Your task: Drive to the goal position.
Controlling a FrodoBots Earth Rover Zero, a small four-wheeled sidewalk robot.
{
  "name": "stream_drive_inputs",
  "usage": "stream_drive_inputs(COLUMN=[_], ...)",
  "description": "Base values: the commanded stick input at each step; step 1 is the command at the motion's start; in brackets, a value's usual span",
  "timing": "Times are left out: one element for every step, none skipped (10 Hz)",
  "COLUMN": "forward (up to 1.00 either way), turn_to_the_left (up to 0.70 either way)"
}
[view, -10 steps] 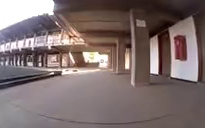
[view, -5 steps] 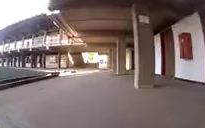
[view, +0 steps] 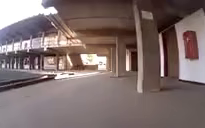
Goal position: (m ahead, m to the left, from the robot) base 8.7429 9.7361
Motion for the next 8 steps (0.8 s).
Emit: stream_drive_inputs(forward=[0.70,0.70,0.70,0.70,0.70,0.70,0.70,0.70], turn_to_the_left=[0.00,0.00,0.00,0.00,0.00,0.00,0.00,0.00])
